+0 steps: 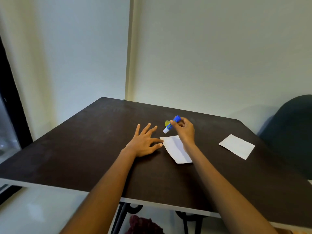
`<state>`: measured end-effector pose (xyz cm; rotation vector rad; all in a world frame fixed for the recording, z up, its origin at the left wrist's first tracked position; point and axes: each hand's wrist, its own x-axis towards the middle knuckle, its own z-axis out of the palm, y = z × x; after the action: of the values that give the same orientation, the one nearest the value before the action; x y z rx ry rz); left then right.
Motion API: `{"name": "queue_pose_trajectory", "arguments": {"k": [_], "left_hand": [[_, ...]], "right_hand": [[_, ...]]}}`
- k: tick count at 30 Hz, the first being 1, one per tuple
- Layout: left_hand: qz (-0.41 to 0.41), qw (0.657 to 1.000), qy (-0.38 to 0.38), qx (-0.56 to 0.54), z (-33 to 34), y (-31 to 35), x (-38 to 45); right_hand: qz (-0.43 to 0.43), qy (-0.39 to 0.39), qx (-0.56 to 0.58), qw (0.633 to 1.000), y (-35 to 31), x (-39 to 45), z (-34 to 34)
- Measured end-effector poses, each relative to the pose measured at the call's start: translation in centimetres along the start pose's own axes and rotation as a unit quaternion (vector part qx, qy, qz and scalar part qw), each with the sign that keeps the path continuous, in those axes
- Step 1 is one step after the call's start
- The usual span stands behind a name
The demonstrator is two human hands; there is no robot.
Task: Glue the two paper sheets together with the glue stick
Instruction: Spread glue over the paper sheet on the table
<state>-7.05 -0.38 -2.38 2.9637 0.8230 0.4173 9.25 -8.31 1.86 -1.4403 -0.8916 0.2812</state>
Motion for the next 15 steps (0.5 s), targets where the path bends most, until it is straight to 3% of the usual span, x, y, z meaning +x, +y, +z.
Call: {"name": "queue_pose_trajectory", "arguments": {"k": [3, 8, 15], "left_hand": [[0.0, 1.0, -0.004, 0.003, 0.1, -0.1, 0.1], [-0.004, 1.0, -0.005, 0.004, 0.3, -0.1, 0.2], [-0.008, 1.0, -0.01, -0.01, 0.2, -0.2, 0.4]], "right_hand": [[-0.009, 0.017, -0.057, 0.998, -0.1, 0.4, 0.6], [-0.034, -0.018, -0.161, 0.986, 0.2, 0.3, 1.4], [-0.05, -0.036, -0.2, 0.978, 0.4, 0.0, 2.1]]}}
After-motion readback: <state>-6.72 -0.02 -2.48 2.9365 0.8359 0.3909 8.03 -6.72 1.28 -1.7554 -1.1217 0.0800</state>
